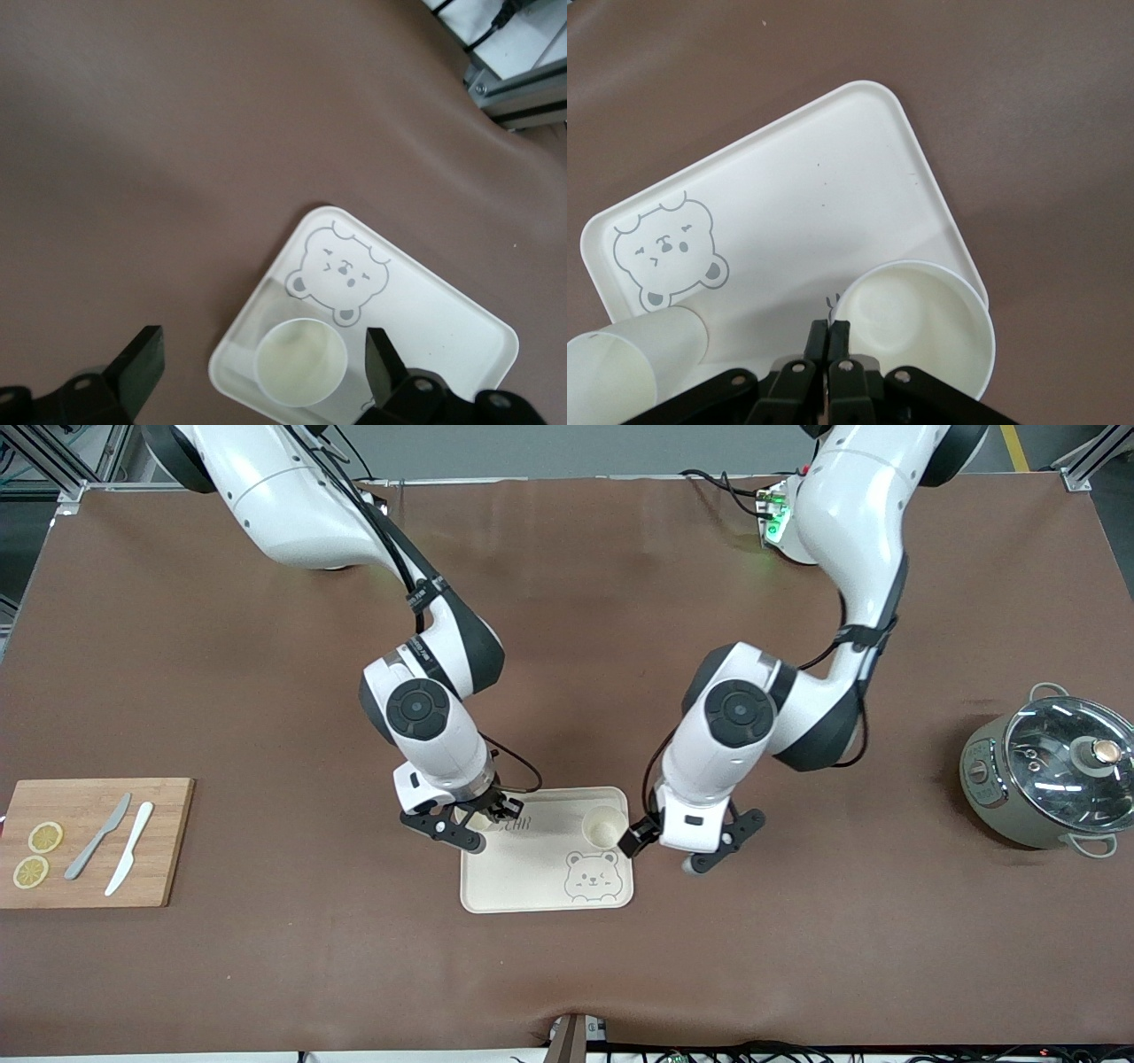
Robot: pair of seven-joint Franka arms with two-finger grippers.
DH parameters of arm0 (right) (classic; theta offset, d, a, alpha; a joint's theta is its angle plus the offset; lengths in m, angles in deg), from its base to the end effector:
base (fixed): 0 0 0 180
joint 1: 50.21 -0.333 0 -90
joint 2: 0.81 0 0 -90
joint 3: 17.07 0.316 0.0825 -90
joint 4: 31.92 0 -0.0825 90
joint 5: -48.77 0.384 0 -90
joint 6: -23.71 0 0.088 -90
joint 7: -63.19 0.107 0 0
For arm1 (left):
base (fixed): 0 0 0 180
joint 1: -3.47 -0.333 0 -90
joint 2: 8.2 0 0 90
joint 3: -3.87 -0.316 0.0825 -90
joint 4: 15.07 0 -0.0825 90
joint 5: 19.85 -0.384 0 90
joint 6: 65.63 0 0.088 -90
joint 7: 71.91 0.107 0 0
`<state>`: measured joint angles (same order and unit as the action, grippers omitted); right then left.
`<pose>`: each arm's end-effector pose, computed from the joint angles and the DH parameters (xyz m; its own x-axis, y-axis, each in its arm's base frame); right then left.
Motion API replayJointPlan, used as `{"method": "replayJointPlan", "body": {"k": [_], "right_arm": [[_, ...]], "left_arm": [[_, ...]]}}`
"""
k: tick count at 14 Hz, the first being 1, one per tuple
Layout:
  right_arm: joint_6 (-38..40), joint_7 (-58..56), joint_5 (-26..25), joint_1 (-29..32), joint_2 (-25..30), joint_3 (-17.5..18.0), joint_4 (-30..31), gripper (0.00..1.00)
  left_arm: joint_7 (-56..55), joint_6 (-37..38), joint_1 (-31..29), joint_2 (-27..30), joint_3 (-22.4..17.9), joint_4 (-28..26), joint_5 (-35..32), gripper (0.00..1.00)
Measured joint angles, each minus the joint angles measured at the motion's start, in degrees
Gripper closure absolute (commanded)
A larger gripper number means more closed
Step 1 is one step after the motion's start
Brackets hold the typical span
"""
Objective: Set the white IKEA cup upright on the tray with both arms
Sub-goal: 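Open the left gripper and withdraw it while the right gripper releases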
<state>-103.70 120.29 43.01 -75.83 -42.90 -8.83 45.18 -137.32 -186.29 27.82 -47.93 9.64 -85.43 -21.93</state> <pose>0.6391 0.3947 0.3075 0.9187 -0.3878 0.0750 -0.3765 -0.9171 -0.1308 0.6687 -0.3620 0.3815 0.8046 0.5917 0.0501 0.5752 -0.7975 0.1820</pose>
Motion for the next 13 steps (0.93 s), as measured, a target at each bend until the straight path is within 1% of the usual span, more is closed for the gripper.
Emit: {"method": "replayJointPlan", "body": {"k": [5, 9, 11, 13], "right_arm": [[-0.1, 0.6, -1.2, -0.9, -3.0, -0.6, -3.0, 1.00], [-0.1, 0.6, -1.3, -4.8, -4.9, -5.4, -5.1, 1.00], [-0.5, 0.7, -1.4, -6.2, -5.9, -6.7, -6.0, 1.00], [-0.8, 1.2, -2.6, -6.7, -6.3, -6.9, -6.3, 1.00]], "left_arm": [[7.4, 9.7, -3.5, 6.9, 0.0, -0.3, 0.0, 0.00], [16.2, 17.3, -7.3, 11.6, 0.1, -0.5, 0.0, 0.00], [20.9, 20.1, -9.8, 13.7, 0.1, -0.6, 0.1, 0.00], [26.4, 22.9, -12.6, 15.8, 0.1, -0.6, 0.9, 0.00]]}}
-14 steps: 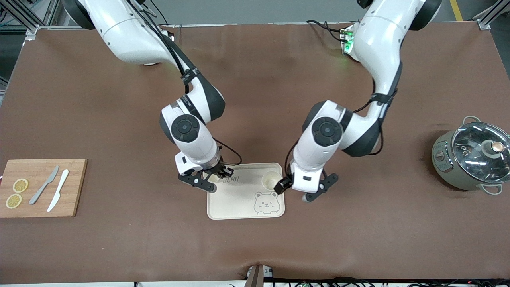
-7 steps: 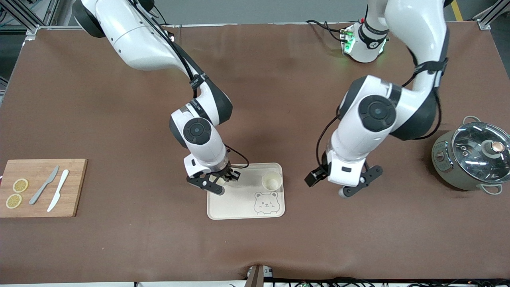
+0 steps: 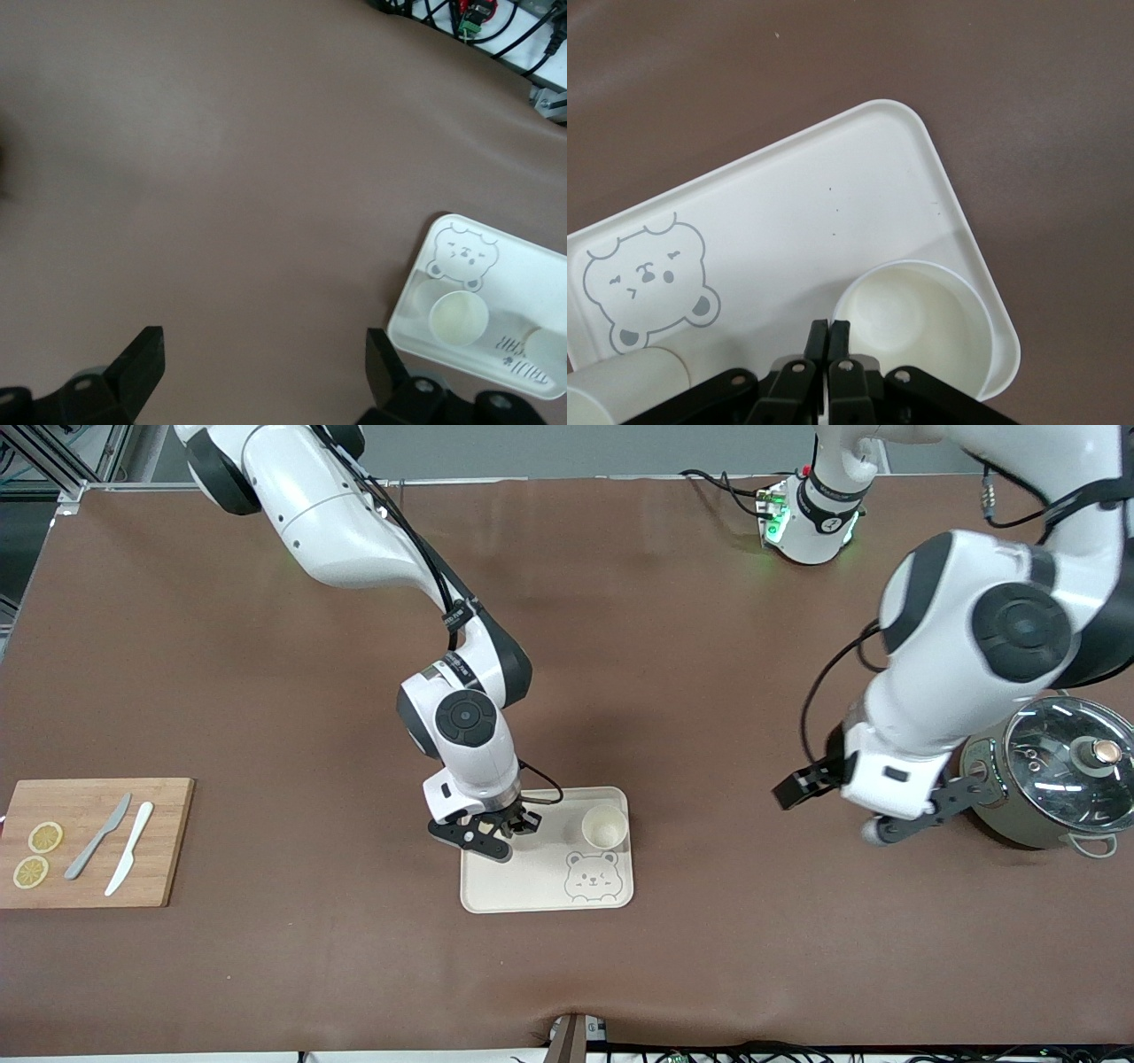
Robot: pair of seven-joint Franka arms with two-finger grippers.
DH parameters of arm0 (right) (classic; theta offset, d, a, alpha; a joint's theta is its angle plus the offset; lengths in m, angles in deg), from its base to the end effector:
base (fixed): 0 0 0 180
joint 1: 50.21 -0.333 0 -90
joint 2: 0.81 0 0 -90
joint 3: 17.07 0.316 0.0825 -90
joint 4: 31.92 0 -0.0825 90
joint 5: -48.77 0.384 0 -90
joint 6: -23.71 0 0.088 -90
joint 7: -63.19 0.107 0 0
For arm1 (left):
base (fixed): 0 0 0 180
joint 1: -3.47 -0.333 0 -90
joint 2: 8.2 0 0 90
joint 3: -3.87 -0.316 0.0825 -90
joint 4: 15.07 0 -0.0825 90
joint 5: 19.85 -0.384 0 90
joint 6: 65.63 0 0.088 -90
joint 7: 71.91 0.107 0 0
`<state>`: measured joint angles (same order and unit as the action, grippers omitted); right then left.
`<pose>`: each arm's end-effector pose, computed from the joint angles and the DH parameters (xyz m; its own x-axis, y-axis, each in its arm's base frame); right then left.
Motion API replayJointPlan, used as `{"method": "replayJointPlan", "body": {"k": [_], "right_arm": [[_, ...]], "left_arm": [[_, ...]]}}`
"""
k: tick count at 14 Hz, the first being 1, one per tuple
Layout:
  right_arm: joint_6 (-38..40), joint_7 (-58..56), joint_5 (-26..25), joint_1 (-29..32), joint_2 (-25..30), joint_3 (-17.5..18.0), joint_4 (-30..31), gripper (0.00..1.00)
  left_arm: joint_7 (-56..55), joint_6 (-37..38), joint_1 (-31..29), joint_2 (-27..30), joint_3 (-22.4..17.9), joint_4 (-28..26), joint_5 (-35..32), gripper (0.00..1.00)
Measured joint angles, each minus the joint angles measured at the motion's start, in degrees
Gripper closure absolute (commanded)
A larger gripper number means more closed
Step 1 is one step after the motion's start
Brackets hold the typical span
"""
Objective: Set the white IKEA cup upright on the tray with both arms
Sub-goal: 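Open the left gripper and withdraw it while the right gripper releases, then open the right gripper and lift it away from the tray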
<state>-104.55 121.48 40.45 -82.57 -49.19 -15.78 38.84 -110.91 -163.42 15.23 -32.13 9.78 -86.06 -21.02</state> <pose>0.6465 0.4194 0.2749 0.9199 -0.3512 0.1745 -0.3434 -0.9363 -0.0737 0.6586 -0.1925 0.5363 0.9281 0.3713 0.0270 0.3698 -0.9278 0.0494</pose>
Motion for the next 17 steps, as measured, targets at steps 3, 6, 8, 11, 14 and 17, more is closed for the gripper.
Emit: {"method": "replayJointPlan", "body": {"k": [3, 6, 8, 11, 14, 17], "right_arm": [[-0.2, 1.4, -1.9, -0.1, -0.3, -0.1, 0.0, 1.00], [-0.3, 1.5, -2.0, -0.1, -0.4, -0.1, 0.0, 1.00], [-0.3, 1.5, -2.1, -0.1, -0.5, -0.1, 0.0, 0.93], [-0.7, 1.5, -2.2, -0.1, -0.6, -0.2, 0.0, 0.46], [-1.3, 1.5, -2.3, -0.2, -0.6, -0.2, -0.3, 0.17], [-1.2, 1.5, -2.3, -0.2, -0.5, -0.2, -1.6, 0.00]], "left_arm": [[8.5, 3.8, -4.6, 3.1, 0.0, -0.1, 2.2, 0.00], [16.2, 6.9, -8.6, 5.6, 0.0, -0.3, 2.8, 0.00], [20.9, 8.0, -10.9, 7.2, 0.0, -1.1, 2.9, 0.00], [26.8, 8.2, -13.5, 9.3, 0.0, -3.0, 2.9, 0.00], [32.1, 9.2, -15.9, 10.6, 0.0, -3.6, 2.9, 0.00], [33.7, 9.4, -17.4, 11.4, -0.1, -3.7, 2.9, 0.00]]}}
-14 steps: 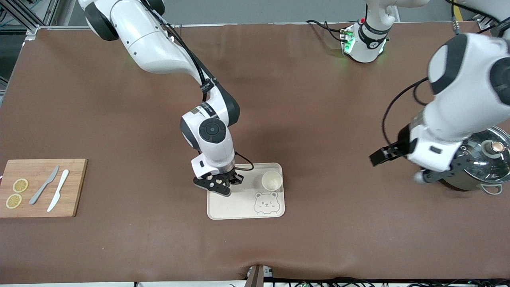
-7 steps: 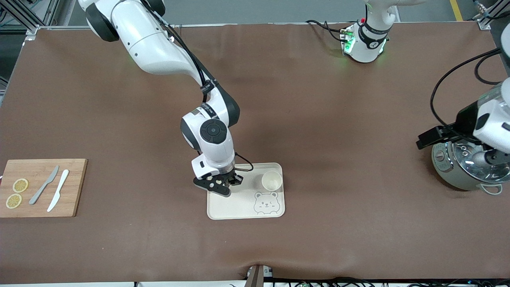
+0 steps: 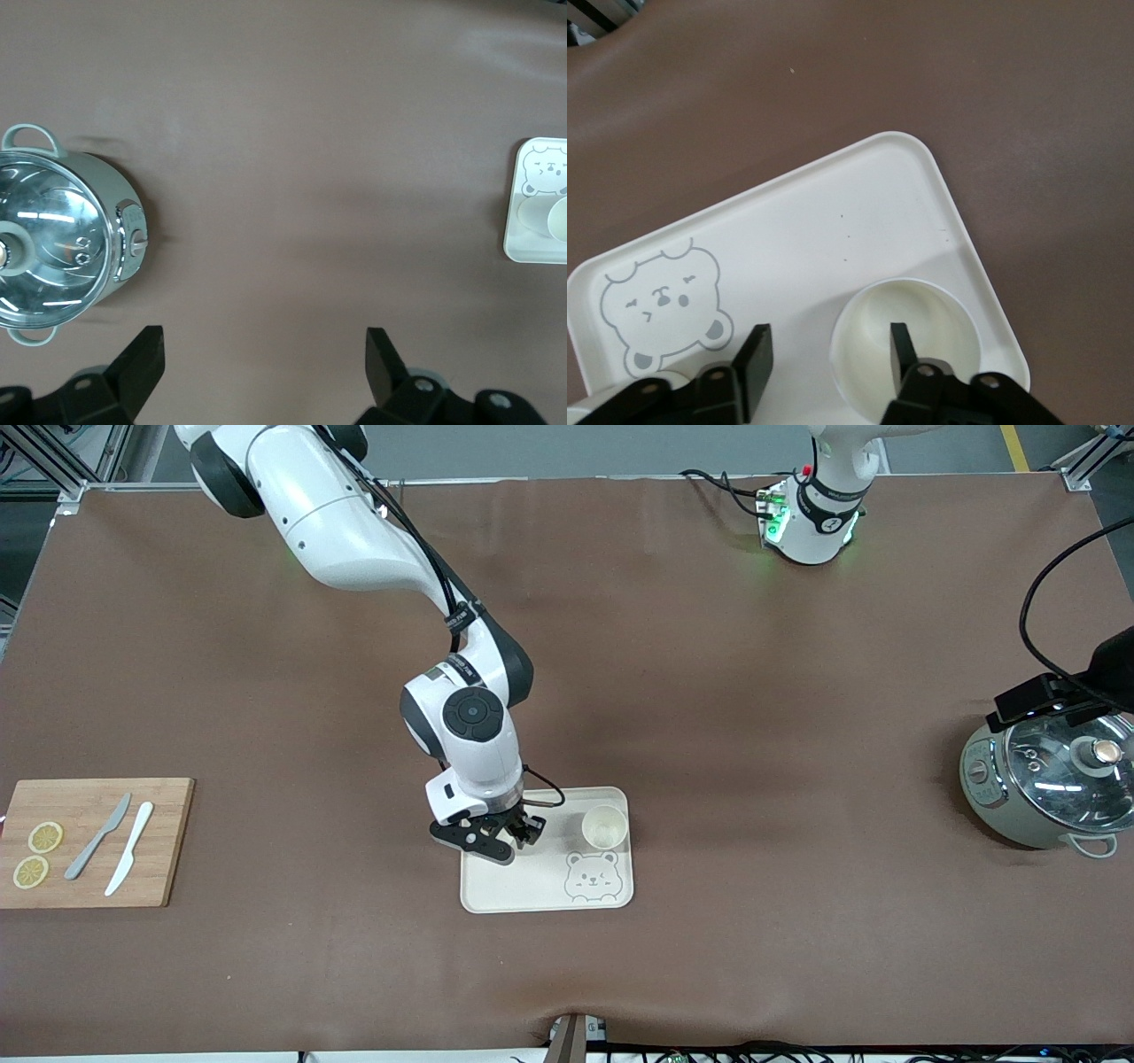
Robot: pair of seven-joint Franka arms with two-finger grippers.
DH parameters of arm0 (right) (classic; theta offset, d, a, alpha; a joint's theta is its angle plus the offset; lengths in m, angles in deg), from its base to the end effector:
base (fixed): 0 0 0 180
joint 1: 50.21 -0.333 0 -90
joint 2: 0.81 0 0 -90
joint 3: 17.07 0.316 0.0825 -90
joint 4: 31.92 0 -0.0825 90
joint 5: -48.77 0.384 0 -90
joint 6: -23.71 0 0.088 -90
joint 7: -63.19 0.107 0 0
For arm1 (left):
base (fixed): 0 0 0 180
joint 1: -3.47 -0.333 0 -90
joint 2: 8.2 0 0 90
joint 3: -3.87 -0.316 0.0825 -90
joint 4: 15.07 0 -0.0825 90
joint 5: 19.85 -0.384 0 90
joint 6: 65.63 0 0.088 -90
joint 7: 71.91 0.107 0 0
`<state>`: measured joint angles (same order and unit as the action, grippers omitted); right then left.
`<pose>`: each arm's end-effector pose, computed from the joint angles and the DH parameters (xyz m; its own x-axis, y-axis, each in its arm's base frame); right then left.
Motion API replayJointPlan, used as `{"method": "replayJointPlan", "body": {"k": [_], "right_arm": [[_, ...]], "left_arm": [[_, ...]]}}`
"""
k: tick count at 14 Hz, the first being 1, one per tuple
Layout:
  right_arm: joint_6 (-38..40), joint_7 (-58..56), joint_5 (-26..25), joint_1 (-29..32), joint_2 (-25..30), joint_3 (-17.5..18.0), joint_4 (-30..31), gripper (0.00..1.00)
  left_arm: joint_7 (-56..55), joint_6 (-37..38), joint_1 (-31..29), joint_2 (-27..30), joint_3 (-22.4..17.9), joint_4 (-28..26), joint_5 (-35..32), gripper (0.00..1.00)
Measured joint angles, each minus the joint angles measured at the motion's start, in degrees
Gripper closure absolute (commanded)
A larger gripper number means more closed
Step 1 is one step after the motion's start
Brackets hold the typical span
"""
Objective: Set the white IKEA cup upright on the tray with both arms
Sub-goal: 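Open the right gripper and lift it away from the tray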
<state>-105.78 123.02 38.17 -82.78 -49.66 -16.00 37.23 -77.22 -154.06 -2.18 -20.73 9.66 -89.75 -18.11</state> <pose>0.6526 0.4232 0.2845 0.9078 -0.3543 0.2246 -0.3425 -0.9351 -0.0907 0.6186 0.0029 0.6203 0.9956 0.0920 0.0175 0.0910 -0.9944 0.0540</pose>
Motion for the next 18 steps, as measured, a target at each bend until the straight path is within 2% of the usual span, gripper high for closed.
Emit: {"method": "replayJointPlan", "body": {"k": [2, 5, 9, 11, 14, 18], "right_arm": [[0.9, 0.0, 0.0, -0.2, 0.7, 0.1, -0.8, 0.00], [7.7, 0.0, 0.0, -0.5, 4.5, 0.2, -2.1, 0.00], [23.0, -1.9, 0.3, -0.5, 15.3, 0.8, -2.7, 0.00], [30.2, -5.8, 2.5, 0.1, 21.2, 0.7, -2.7, 0.00], [39.3, -14.4, 5.1, 4.6, 28.2, 0.5, -2.0, 0.00], [44.9, -29.1, 7.6, 14.0, 35.7, 0.3, 2.6, 0.00]], "left_arm": [[0.0, 0.0, -0.1, 0.1, 0.0, 0.0, 0.0, 0.00], [0.0, -0.3, -0.1, 0.1, 0.0, 0.3, 0.0, 0.00], [1.2, -1.5, 0.1, -0.1, 0.0, 0.5, 0.0, 0.00], [2.6, -2.3, 0.3, -0.4, 0.0, 0.8, -0.5, 0.00], [3.5, -2.8, 0.6, -0.5, 0.1, 1.1, -1.1, 0.00], [2.9, -2.8, 1.1, -0.5, 0.4, 1.4, -1.2, 0.00]]}}
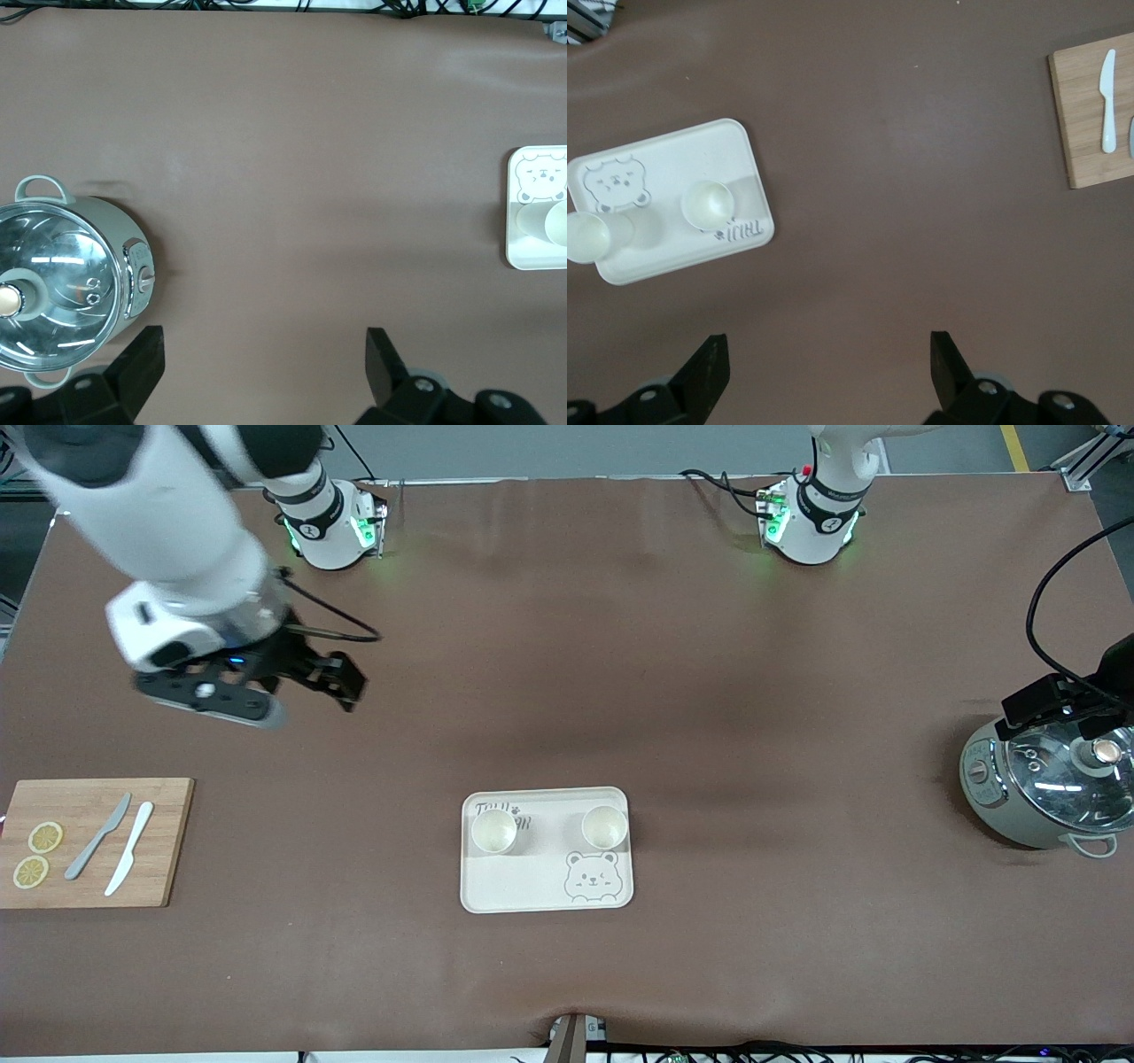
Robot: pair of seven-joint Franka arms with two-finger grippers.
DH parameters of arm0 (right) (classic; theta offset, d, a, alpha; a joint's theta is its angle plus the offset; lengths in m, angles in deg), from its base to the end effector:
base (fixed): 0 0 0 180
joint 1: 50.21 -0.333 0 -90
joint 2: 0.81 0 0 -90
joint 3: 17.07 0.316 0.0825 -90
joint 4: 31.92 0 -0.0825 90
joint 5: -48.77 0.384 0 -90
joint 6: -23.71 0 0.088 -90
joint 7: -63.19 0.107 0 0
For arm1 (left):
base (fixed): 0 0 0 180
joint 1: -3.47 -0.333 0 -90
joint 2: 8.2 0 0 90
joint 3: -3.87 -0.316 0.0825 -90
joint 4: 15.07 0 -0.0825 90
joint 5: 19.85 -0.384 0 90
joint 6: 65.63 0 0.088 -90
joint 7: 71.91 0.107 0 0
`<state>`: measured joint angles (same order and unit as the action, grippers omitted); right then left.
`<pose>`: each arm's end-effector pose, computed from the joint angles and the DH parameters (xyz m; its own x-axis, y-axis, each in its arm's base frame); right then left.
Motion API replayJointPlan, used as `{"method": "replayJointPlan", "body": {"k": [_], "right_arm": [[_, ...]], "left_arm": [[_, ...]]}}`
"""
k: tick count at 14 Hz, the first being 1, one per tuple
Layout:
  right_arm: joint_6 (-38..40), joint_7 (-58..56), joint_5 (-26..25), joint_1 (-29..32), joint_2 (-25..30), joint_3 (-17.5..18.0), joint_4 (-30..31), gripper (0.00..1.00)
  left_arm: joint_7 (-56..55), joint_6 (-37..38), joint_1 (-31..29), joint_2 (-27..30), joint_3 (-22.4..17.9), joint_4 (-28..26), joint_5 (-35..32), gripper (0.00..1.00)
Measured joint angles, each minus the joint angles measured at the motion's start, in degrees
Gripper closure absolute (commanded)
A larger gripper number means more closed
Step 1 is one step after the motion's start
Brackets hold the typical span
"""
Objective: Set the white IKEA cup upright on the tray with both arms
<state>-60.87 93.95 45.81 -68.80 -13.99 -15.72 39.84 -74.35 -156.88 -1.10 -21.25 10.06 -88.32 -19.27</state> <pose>0.5807 0.2023 0.6305 0.9811 -0.1925 0.0183 -0.1932 -0.9802 0.0427 0.6261 -0.0098 0.6311 0.9961 0.0195 0.0860 0.0163 -0.9991 0.0381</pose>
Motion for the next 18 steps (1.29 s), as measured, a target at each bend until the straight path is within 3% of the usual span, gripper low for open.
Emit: {"method": "replayJointPlan", "body": {"k": [5, 9, 13, 18], "right_arm": [[1.1, -22.7, 0.7, 13.7, 7.2, -0.3, 6.9, 0.00], [-1.1, -31.9, 0.9, 21.1, 9.9, -0.3, 13.1, 0.00], [-7.4, -35.6, 1.0, 22.9, 13.5, -0.3, 21.2, 0.00], [-7.9, -35.8, 1.0, 22.9, 15.4, -0.1, 22.8, 0.00]], "left_arm": [[-6.6, 1.9, 0.0, 1.7, 2.7, 0.4, 0.0, 0.00], [-4.1, 6.0, -0.3, 3.9, 3.2, 0.2, -0.3, 0.00], [-3.3, 7.1, -0.5, 4.6, 3.1, -0.1, -0.3, 0.00], [-3.3, 7.2, -0.5, 4.7, 3.1, -0.1, -0.3, 0.00]]}}
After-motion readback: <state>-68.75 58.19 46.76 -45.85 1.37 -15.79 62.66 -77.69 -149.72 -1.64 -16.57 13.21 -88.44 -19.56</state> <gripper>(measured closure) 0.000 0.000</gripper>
